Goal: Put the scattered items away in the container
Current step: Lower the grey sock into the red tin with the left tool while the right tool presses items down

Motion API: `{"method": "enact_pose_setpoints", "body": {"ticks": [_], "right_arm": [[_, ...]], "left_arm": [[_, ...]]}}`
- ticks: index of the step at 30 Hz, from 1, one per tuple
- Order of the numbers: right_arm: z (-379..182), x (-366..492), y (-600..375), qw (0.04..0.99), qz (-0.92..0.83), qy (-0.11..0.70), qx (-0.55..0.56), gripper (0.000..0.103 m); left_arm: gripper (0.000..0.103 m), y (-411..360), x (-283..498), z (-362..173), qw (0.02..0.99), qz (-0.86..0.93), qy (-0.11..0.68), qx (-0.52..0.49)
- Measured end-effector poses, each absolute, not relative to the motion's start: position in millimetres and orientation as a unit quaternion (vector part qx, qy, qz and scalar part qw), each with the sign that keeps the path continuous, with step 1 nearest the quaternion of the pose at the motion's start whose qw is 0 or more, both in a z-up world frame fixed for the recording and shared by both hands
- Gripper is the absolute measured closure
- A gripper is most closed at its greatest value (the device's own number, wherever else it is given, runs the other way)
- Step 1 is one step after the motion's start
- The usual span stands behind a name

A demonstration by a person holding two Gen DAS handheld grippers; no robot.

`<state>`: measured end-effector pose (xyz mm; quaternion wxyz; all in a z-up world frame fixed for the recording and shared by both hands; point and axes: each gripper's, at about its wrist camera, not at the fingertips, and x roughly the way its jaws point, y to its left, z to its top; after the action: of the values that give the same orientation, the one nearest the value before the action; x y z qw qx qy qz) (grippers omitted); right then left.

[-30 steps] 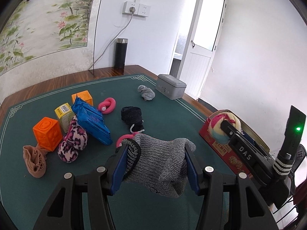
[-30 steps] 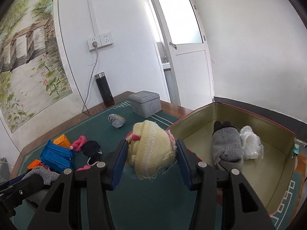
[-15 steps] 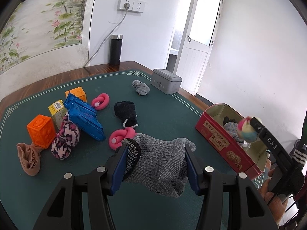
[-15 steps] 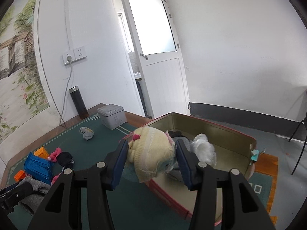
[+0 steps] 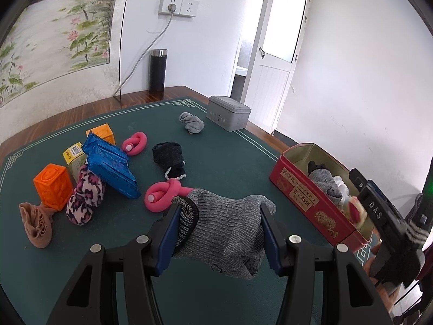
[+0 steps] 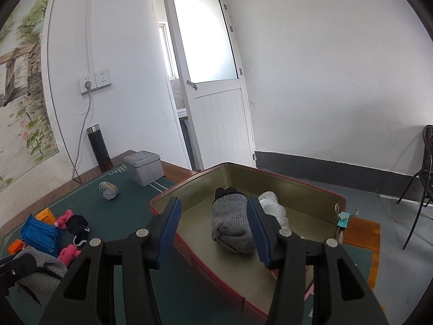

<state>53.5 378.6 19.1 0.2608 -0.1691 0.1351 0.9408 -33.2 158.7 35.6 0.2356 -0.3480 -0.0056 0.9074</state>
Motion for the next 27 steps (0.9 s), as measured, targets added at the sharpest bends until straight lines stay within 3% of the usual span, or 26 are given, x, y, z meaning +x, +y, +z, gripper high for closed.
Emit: {"method": "enact_pose_setpoints", "body": {"ticks": [7, 27], "right_arm": [[17.3, 51.4, 354.8, 0.246, 0.951, 0.105, -0.155, 0.048], [16.1, 65.3, 387.5, 0.237, 0.948, 0.170, -0.127, 0.044]], "left_arm": [[0.046, 178.9, -40.5, 44.7, 0.243, 0.908, 0.007, -0.342], [0.046, 349.3, -93.3, 49.0, 0.323, 0.876, 0.089, -0.348]]}}
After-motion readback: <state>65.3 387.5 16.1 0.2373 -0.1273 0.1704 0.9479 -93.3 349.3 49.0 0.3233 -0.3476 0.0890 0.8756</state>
